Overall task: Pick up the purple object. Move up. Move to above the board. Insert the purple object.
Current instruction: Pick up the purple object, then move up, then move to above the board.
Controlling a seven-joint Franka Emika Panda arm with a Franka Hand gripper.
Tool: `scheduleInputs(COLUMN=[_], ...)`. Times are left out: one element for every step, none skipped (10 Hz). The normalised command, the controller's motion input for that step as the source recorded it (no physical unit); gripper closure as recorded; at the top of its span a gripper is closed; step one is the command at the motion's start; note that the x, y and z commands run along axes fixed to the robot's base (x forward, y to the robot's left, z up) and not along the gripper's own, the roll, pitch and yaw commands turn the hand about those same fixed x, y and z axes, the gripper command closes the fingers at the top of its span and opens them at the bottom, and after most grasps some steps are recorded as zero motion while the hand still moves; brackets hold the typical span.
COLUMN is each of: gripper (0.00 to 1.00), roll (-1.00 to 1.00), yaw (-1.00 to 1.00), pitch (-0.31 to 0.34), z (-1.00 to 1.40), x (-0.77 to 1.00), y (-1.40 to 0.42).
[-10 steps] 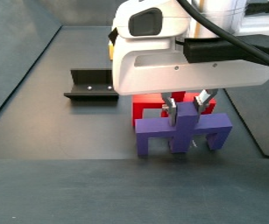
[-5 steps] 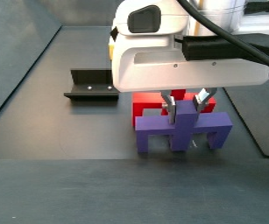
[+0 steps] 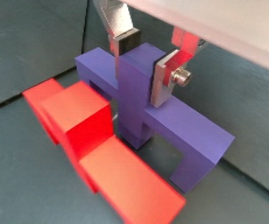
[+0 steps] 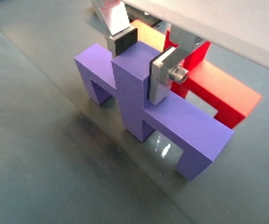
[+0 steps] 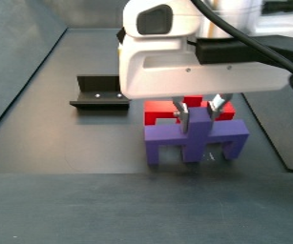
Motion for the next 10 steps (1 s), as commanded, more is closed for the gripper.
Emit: scheduleInputs(gripper=[1.00,1.00,1.00,1.00,1.00,1.00,1.00,1.00,1.00,1.00], roll=[0.00,0.00,0.00,-0.01,0.02,0.07,0.00,-0.04,-0.02,0.02], yaw=[0.00,0.00,0.00,0.01,0.01,0.01,0.00,-0.01,0.00,0.00], pitch=[0.000,0.000,0.000,0.017,0.053,0.050,0.000,-0.010,0.020,0.008], z=[0.00,0.00,0.83,0.81,0.58,0.19,1.40,1.40,1.40,1.40], x=[0.00,0.00,0.00,-0.04,-0.10,-0.05,0.00,0.00,-0.05,0.00], y=[0.00,0.00,0.00,0.00,-0.01,-0.02,0.00,0.01,-0.01,-0.01])
